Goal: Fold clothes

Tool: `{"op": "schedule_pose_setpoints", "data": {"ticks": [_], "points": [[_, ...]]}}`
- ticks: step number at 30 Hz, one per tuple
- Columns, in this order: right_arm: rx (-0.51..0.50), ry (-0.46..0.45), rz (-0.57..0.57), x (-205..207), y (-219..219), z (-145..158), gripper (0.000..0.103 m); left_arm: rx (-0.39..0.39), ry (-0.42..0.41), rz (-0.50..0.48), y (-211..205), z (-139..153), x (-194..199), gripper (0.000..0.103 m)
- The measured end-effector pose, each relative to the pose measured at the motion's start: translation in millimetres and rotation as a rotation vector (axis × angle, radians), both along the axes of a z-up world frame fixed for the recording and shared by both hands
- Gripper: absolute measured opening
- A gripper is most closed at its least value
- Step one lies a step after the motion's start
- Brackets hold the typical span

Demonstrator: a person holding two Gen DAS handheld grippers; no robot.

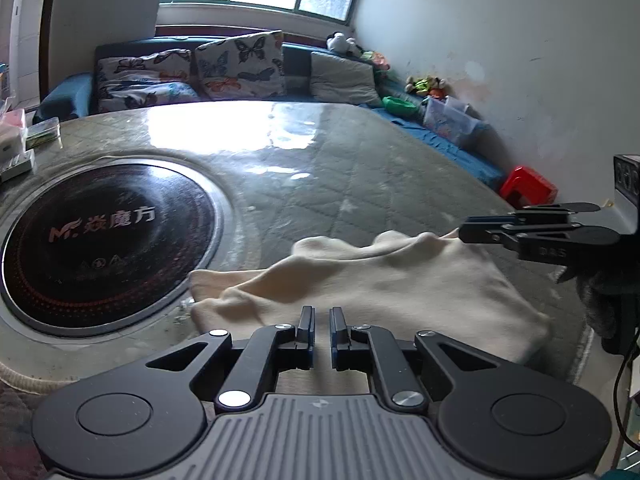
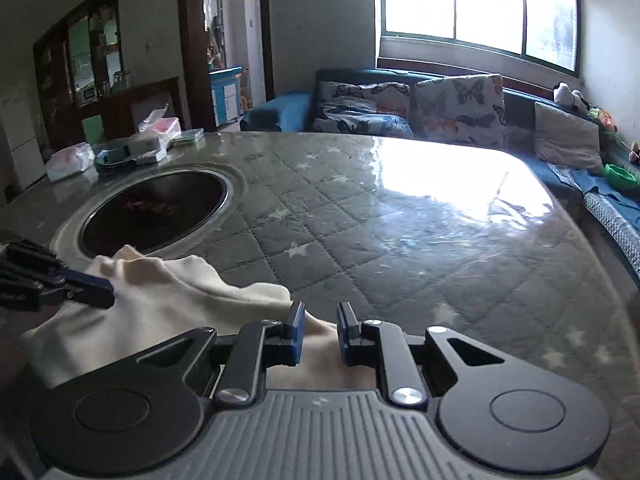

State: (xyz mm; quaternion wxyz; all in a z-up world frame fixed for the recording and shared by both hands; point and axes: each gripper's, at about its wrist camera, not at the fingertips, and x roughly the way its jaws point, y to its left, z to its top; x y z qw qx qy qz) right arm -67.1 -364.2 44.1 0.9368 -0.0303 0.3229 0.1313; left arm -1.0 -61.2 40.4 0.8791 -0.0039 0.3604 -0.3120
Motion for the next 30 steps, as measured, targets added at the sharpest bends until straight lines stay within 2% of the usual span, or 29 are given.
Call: {"op": "schedule_pose_setpoints", "data": {"ticks": [5, 11, 16, 20, 23, 25, 28, 30], "points": [[-0.052, 0.002, 0.062, -37, -6, 12, 0.016, -0.024, -0.027, -0.063, -14, 8, -16, 0.008], [-0.054, 0.007, 0.12, -73, 9, -3, 0.014, -0.016, -0.033, -0.134, -33, 3, -35, 0.008], [-0.041, -0.001, 0.107, -83, 3, -18, 0.011, 0.037, -0.03, -0.137, -38, -12, -41, 0.008], [-0.081, -0.014, 0.131, -86, 8, -11, 0.011, 0.024, -0.03, -0.127, -32, -10, -44, 0.008], [-0.059, -0.029, 0.138, -83, 8, -5, 0.011, 0.021, -0.036, -0.118, -28, -9, -46, 0.009], [-0.06, 0.001, 0.139, -78, 9, -12, 0.011, 0.02, -0.039, -0.112, -25, -8, -48, 0.009], [-0.078, 0.004, 0.142, -78, 11, -14, 0.011, 0.019, -0.043, -0.102, -20, -6, -51, 0.016], [-0.083, -0.012, 0.152, -79, 14, -6, 0.012, 0.018, -0.047, -0.096, -18, -6, -53, 0.017]]}}
